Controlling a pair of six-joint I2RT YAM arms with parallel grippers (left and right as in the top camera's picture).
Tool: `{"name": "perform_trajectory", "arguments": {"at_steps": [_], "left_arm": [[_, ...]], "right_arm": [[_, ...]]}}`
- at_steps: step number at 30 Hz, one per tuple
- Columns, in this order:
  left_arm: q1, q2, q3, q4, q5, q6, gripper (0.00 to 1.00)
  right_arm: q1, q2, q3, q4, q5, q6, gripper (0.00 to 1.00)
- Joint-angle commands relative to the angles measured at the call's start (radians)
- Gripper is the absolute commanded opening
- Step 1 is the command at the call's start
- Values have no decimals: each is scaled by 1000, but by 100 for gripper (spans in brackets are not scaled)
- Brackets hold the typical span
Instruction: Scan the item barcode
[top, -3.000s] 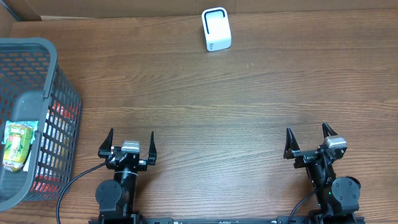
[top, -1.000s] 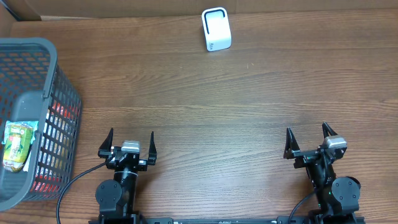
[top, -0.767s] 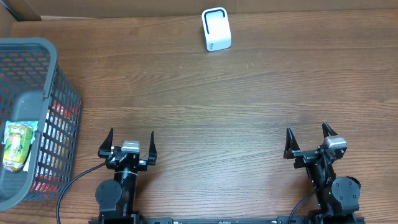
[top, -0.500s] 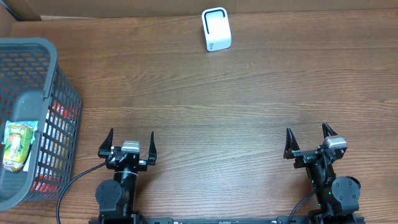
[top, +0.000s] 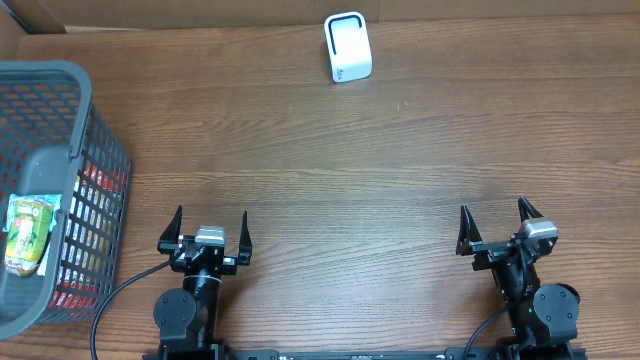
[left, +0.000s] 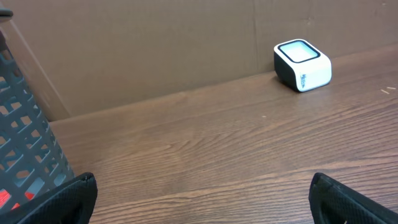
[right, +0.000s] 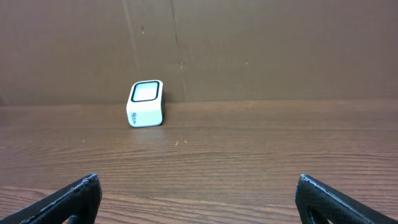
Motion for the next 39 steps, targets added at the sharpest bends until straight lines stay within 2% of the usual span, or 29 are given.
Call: {"name": "perform_trajectory", "arguments": {"at_steps": [1, 13, 22, 39], "left_arm": [[5, -11, -6, 3, 6, -14, 100], [5, -11, -6, 4, 8, -43, 100], [5, -11, -6, 3, 6, -266, 100], [5, -11, -6, 4, 3, -299, 100]], "right_arm": [[5, -12, -11, 6, 9, 0, 100], [5, -12, -11, 6, 9, 0, 100], [5, -12, -11, 6, -10, 4, 100], [5, -12, -8, 6, -20, 4, 100]]}}
